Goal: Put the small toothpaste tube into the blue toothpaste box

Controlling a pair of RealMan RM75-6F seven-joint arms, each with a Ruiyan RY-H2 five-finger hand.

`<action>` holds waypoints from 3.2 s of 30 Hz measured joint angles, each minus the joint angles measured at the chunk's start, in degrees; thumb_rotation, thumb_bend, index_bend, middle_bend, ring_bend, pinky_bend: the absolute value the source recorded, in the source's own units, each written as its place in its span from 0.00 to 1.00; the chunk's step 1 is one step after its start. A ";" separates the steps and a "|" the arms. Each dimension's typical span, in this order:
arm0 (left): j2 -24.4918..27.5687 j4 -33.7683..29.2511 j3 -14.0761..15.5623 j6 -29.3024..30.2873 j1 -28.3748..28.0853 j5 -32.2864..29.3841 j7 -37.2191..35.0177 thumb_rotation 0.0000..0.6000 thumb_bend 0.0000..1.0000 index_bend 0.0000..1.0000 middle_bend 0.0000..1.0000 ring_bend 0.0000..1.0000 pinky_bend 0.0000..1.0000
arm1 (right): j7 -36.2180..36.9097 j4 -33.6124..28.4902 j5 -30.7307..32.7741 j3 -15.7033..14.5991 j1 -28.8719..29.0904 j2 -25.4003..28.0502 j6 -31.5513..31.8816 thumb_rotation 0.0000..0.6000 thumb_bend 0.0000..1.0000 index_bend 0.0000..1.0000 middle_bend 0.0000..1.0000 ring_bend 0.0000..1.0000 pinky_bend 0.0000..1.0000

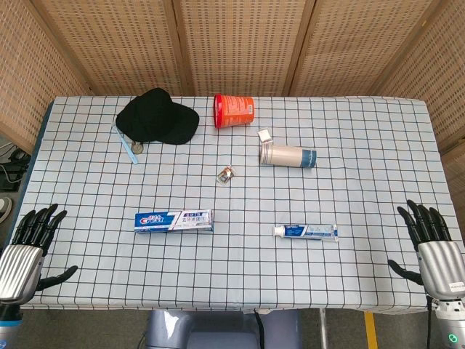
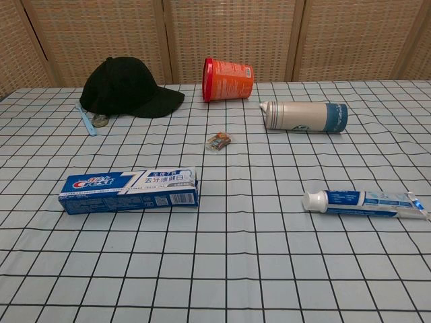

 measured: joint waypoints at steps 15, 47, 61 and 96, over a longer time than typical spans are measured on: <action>-1.13 -0.27 -0.43 -2.09 -0.84 -1.22 2.29 1.00 0.00 0.00 0.00 0.00 0.00 | 0.78 2.93 1.57 0.90 5.74 -3.61 -9.62 1.00 0.00 0.24 0.28 0.19 0.19; -2.44 0.23 -1.85 -6.04 -2.90 -7.06 4.32 1.00 0.00 0.00 0.00 0.00 0.00 | -20.11 17.70 21.53 4.65 21.35 -27.76 -30.85 1.00 0.20 0.45 0.46 0.38 0.38; -2.59 0.29 -2.06 -6.11 -3.16 -7.73 4.49 1.00 0.00 0.00 0.00 0.00 0.00 | -22.92 18.55 25.68 4.82 23.49 -28.65 -33.65 1.00 0.30 0.52 0.53 0.45 0.43; -8.97 2.80 -8.80 -26.66 -19.57 -19.07 12.24 1.00 0.00 0.00 0.00 0.00 0.00 | -10.89 2.09 20.02 3.65 21.42 -13.22 -29.41 1.00 0.61 0.68 0.68 0.59 0.58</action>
